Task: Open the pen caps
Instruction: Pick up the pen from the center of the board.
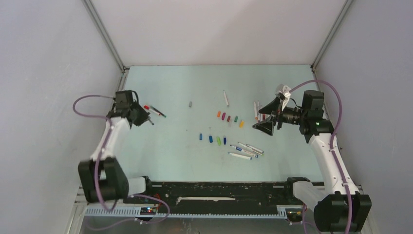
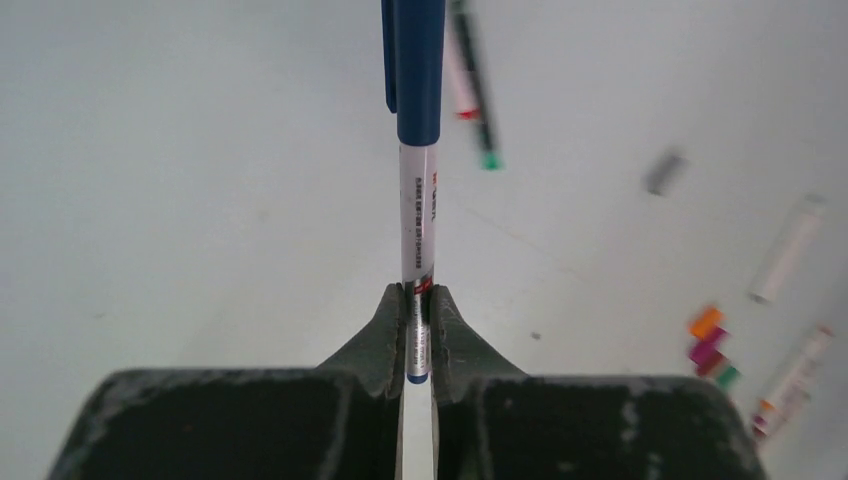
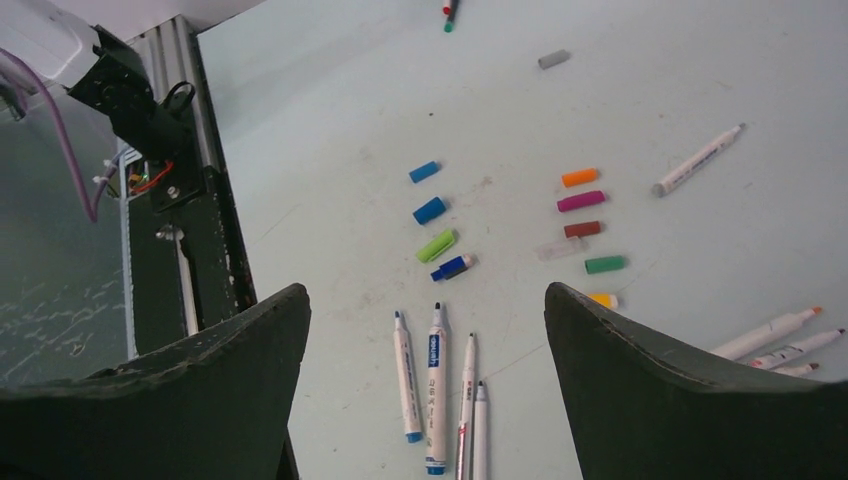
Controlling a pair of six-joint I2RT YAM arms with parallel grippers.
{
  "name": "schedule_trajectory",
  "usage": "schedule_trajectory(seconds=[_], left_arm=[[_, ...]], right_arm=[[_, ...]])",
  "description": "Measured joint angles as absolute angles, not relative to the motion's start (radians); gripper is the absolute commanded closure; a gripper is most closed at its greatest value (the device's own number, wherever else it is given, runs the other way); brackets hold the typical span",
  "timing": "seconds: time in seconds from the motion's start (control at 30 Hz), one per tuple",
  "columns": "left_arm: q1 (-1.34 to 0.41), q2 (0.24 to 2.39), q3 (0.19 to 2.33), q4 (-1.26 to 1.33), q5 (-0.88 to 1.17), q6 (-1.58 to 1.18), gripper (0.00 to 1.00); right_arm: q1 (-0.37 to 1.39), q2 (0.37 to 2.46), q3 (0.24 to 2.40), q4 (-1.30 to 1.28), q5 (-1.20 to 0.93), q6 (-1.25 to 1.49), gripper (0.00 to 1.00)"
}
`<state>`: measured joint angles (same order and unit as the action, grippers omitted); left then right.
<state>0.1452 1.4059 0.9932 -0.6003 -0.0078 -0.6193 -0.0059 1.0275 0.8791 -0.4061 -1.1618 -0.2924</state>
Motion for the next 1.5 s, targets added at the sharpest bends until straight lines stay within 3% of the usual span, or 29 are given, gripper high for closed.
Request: schedule_trajectory(seconds=[0.23,0.43,0.7,0.9,1.23,1.5], left_arm=[[-0.031,0.948,0.708,-0.237,0.209,-0.657,1.0],[-0.281,0.833,0.546,0.18,0.297,-0.728,1.0],[-0.604,0.97,0.537,0.587,0.282,-0.733,1.0],[-0.752,1.166,0.591,0.693,0.235,-0.723,1.0],[-0.889,1.349,0.728,0.766,0.189,-0.686,1.0],[-0.934,1.437,0.751,0.781,0.183,-0.68,1.0]], right_arm=[[0.025,1.023,0.877,-0.467,-1.273,-0.393,0.12],[0.035,1.011,0.776,-0.355,-1.358,-0.308,0.13],[0.045,1.016,0.675,-0.03,-1.331,0.043,0.13],[0.068,1.029,0.656,0.147,-1.293,0.256,0.13],[0.068,1.042,0.648,0.287,-1.213,0.485,0.15],[0.063,1.039,0.61,0.415,-1.178,0.642,0.25]])
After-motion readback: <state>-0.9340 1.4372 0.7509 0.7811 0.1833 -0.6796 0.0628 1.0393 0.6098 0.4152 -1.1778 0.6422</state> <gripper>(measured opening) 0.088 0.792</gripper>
